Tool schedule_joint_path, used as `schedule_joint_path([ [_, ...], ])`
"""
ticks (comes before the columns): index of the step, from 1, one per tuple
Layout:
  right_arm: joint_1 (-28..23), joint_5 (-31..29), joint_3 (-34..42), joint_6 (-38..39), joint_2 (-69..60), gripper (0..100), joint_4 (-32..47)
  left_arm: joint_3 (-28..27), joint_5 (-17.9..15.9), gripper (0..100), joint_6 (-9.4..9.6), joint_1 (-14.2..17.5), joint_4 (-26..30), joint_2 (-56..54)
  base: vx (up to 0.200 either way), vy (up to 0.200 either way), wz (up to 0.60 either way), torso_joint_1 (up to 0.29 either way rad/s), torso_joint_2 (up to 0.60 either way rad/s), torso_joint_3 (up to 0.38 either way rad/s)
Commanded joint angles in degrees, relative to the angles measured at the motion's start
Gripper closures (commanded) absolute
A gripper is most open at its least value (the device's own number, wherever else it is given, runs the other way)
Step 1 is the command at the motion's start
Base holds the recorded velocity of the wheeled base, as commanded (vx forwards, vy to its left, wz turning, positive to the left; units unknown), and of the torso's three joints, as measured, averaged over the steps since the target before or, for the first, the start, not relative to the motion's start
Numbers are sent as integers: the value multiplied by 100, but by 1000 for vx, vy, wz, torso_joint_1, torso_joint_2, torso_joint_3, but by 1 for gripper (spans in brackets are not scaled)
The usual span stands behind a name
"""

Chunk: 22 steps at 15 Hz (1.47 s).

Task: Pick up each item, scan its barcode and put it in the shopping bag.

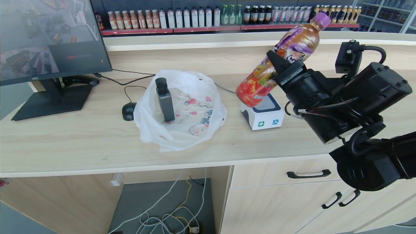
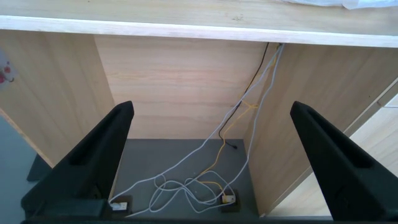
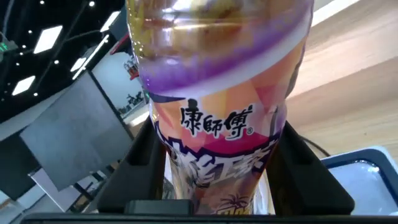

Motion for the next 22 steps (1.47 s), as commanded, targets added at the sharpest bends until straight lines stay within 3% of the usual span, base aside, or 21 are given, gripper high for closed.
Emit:
schedule_joint_path([
  [1,40,3,-74,518,97,100,1,0,1,0,0,0,-2,6,0,0,0,0,0,0],
  [4,-31,109,-162,1836,97,100,18,0,1,0,0,0,-2,-2,0,0,0,0,0,0],
  [11,-461,135,-399,3541,677,100,361,0,1,0,0,0,-2,6,0,0,0,0,0,0],
  [16,-901,153,-1006,4288,897,100,888,0,1,0,0,0,-2,6,0,0,0,0,0,0],
  [22,-1041,223,-1129,4411,976,100,1099,0,1,0,0,0,-2,6,0,0,0,0,0,0],
])
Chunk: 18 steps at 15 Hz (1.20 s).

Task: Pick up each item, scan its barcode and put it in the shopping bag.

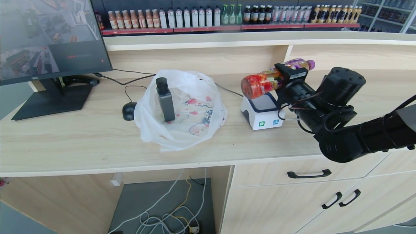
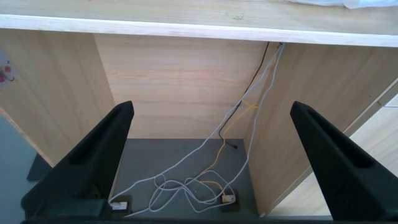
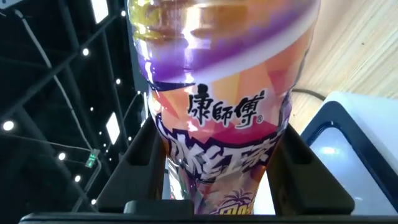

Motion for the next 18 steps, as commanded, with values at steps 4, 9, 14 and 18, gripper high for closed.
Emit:
schedule_joint_path([
  [4,-28,-1,17,-1,127,100,-13,0,1,0,0,0,-2,6,0,0,0,0,0,0],
  [9,-36,-1,201,-1,100,100,-21,0,1,0,0,0,-2,6,0,0,0,0,0,0],
  [14,-133,-1,359,8,83,100,-39,0,1,0,0,0,-2,6,0,0,0,0,0,0],
  [18,-133,8,324,-1,74,100,-39,0,1,0,0,0,-2,6,0,0,0,0,0,0],
])
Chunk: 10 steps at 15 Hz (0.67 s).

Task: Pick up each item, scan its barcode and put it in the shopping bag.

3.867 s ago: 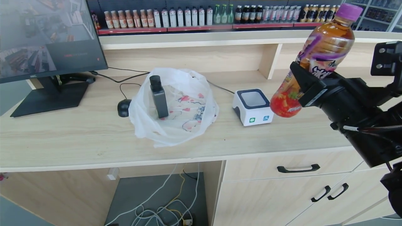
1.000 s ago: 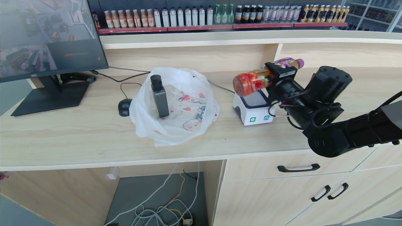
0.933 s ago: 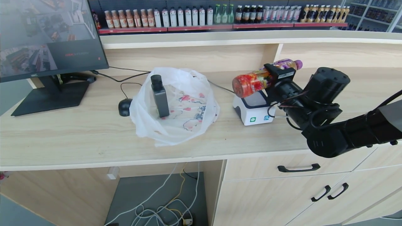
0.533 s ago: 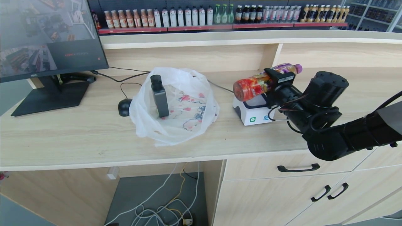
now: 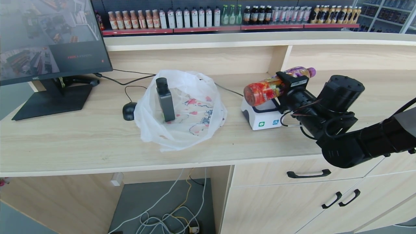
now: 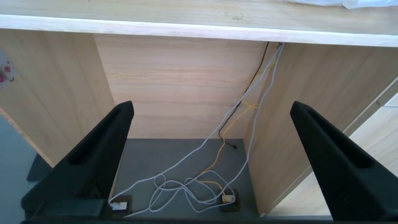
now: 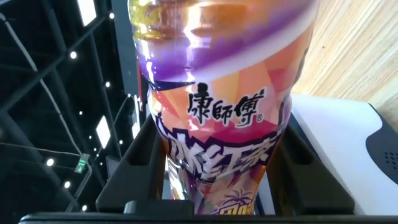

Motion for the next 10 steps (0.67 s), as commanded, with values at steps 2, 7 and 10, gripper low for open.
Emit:
schedule_joint_path([
  [2,2,-9,-2,-3,2,100,2,0,1,0,0,0,-2,6,0,0,0,0,0,0],
  [7,2,0,-2,-3,-68,100,11,0,1,0,0,0,-2,6,0,0,0,0,0,0],
  [10,2,0,7,-3,-77,100,20,0,1,0,0,0,-2,6,0,0,0,0,0,0],
])
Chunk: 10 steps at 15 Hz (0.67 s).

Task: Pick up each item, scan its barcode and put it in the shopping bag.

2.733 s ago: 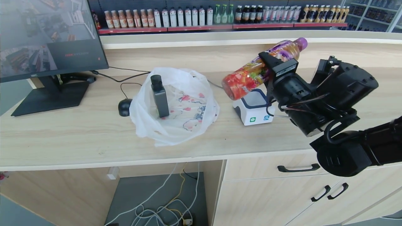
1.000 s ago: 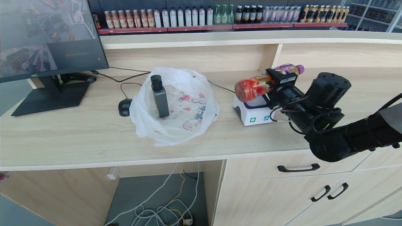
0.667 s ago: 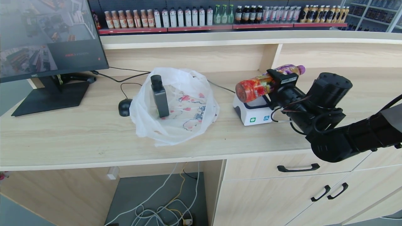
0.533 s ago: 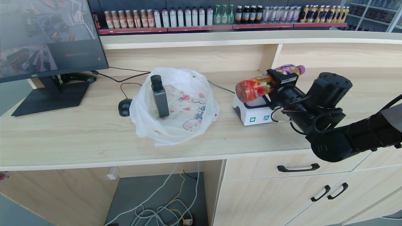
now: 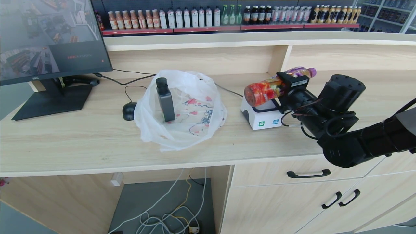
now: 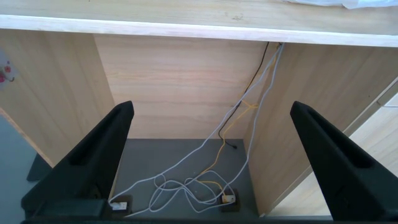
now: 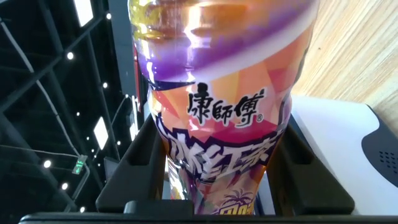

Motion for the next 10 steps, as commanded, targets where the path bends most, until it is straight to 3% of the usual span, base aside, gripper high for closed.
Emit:
schedule_joint_path([
  [1,2,9,-4,-9,-15,100,-15,0,1,0,0,0,-2,9,0,0,0,0,0,0],
  [5,37,44,-83,-53,-182,100,-7,0,1,0,0,0,-2,9,0,0,0,0,0,0],
  [10,169,273,-92,-967,-577,100,-24,0,1,0,0,0,-2,9,0,0,0,0,0,0],
])
